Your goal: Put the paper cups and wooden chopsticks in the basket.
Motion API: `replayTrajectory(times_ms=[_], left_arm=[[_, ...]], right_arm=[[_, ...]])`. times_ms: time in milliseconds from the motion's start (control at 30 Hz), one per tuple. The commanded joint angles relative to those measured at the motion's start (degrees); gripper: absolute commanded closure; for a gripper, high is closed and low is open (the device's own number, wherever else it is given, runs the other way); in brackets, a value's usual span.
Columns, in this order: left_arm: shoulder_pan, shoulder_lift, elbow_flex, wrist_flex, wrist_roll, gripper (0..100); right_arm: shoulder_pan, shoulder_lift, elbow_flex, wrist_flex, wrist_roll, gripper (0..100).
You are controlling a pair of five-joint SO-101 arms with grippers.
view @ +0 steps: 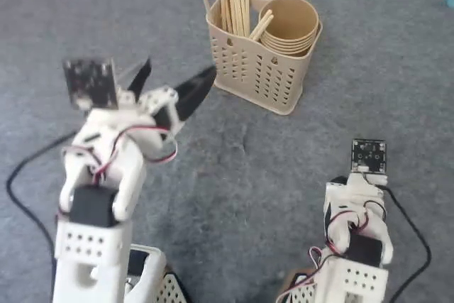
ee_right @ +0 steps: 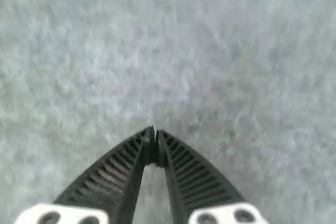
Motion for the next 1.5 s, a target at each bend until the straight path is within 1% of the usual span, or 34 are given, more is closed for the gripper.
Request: replayTrajectory(times_ms=[0,100,167,200,267,333,367,467,667,700,800,867,967,1067,1467], left_arm=[[-4.22,-12.48,12.0,0.09,4.22,72],[-7.38,-21.19,21.14,0.09,3.96,86],[-9.14,-27.25,27.21,0.09,3.96,97],[-9.76,-30.42,30.02,0.09,3.43,100],[-10.81,-36.4,35.65,0.35,1.58,98],[-11.6,-42.2,41.36,0.44,0.18,99],[-11.96,-43.52,43.82,0.44,-0.35,99],[-12.75,-41.58,48.84,0.18,-1.76,99],[-12.13,-40.35,48.92,7.21,-5.27,99],[-12.13,-40.35,48.92,9.76,-6.33,99],[-12.66,-40.53,48.92,21.19,-10.64,99],[-15.65,-40.18,48.92,18.73,-13.8,99],[-16.97,-40.18,49.01,23.3,-16.97,99],[-16.7,-40.26,49.01,26.29,-17.76,99],[-17.05,-40.26,48.92,26.46,-17.85,99]], right_arm=[[-1.54,-1.98,0.7,-0.4,-6.68,99.1],[-8.31,-3.65,0.88,5.67,-10.11,99.1],[-14.02,-3.91,0.88,8.92,-9.85,99.1],[-16.04,-3.82,0.88,9.36,-9.32,99.1],[-18.51,-3.65,0.88,9.98,-8.0,99.1],[-19.56,-3.65,0.88,12.18,-6.33,99.0],[-19.82,-3.65,0.88,12.79,-5.01,99.0],[-20.44,-3.74,0.88,14.02,-0.79,99.0],[-21.32,-3.82,0.88,14.81,-0.18,99.1],[-21.32,-3.82,0.88,14.81,-0.18,99.1],[-21.32,-3.82,0.88,14.81,-0.18,99.1],[-20.88,-3.74,0.88,14.81,-0.18,99.1],[-20.88,-3.74,0.88,14.73,-0.09,99.1],[-20.88,-3.74,0.88,14.73,-0.09,99.1],[-21.14,-3.74,0.88,14.73,-0.09,99.1]])
